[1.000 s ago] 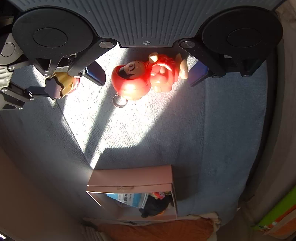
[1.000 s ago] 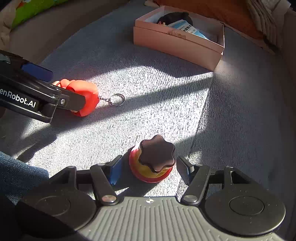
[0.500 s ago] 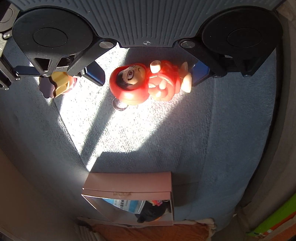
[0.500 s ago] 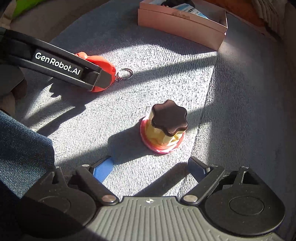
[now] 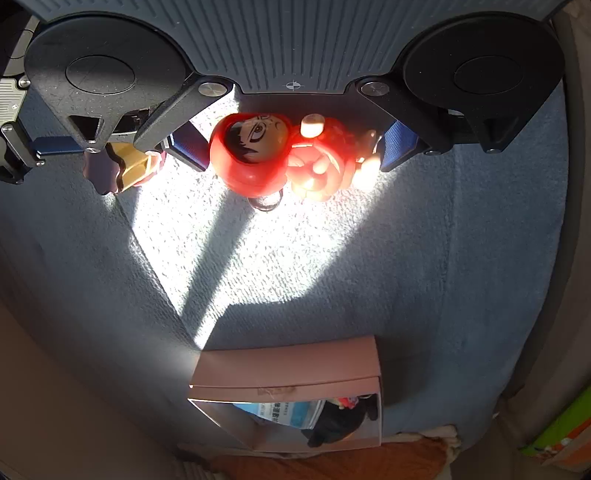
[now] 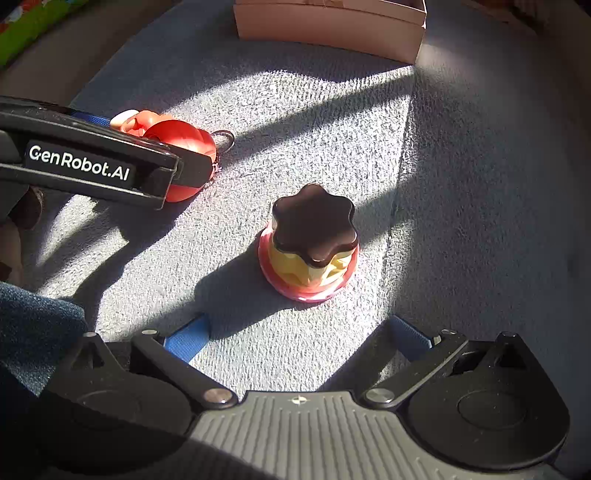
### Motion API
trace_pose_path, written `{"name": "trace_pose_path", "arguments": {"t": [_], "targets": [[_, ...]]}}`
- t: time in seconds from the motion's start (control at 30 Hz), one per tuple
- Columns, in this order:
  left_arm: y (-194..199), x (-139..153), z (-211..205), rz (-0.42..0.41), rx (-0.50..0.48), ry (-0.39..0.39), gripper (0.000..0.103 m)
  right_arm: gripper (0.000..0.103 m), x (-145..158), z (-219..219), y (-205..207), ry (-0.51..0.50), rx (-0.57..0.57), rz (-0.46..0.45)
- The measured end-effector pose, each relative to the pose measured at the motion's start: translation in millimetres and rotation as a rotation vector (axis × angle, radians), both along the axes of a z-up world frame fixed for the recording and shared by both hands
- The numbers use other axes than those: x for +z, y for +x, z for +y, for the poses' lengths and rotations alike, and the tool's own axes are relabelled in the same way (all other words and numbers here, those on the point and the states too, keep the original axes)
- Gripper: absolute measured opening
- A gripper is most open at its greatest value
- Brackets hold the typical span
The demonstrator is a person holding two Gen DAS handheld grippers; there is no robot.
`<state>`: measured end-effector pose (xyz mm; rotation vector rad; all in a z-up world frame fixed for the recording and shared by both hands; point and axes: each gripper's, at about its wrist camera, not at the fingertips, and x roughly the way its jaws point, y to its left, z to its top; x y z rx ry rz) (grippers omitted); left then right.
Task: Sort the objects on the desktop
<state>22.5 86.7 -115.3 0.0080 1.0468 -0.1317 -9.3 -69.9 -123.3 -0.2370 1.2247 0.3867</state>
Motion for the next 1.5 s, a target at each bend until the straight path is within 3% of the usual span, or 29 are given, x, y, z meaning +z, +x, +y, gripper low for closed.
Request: {"name": "trace_pose_path", "arguments": {"t": [0.4,0.47,0.57,0.63,0.73,0.93,1.13,1.17,1.23,1.3,1.4,1.43,1.5], "targets": [[-15.7,12.8,13.3,0.0,0.033,-0.011,0.101,0.102,5.8,4.4,-1.0,-0.006,0.028,-0.041],[-16.8,15.2,14.6,-0.005,0.034,-0.011,0.101,0.091,13.2,5.9,-1.9,-0.005,0.044,-0.1],[-18.7,19.0,17.6,-0.011,0.039,-0.013,0.101,0.081,20.5,6.6,-0.7,-0.018,0.047,-0.178],[-19.5,20.9,19.4,-0.013,0.04,-0.012,0.101,0.074,17.6,7.6,6.4,-0.027,0.044,-0.177],[-20.1,21.4,20.8,-0.013,0.038,-0.011,0.101,0.055,15.9,4.4,13.1,0.005,0.041,-0.142],[-17.8,18.0,12.9,-0.011,-0.005,-0.012,0.101,0.055,28.6,4.3,10.1,-0.008,0.047,-0.186],[-4.0,-0.3,-12.0,-0.001,-0.058,0.104,0.101,0.055,41.9,-6.1,10.3,-0.004,0.027,-0.165],[-1.5,-3.4,-13.8,0.007,-0.055,0.116,0.101,0.049,44.2,-7.8,9.0,-0.003,0.023,-0.158],[1.3,-5.9,-15.8,0.014,-0.044,0.118,0.101,0.016,45.8,-10.5,8.7,-0.009,0.032,-0.117],[1.9,-4.5,-17.3,0.014,-0.04,0.126,0.099,0.016,48.0,-16.3,7.2,0.006,0.012,-0.088],[-1.4,1.7,-15.2,0.02,-0.027,0.116,0.099,0.016,50.4,-21.6,0.8,-0.013,0.016,-0.112],[-4.0,4.7,-13.7,0.019,-0.024,0.114,0.099,0.021,52.3,-23.3,-1.7,-0.013,0.025,-0.125],[-10.7,10.2,-10.6,0.013,-0.023,0.116,0.099,0.041,55.9,-23.2,-6.4,-0.006,0.042,-0.158]]}}
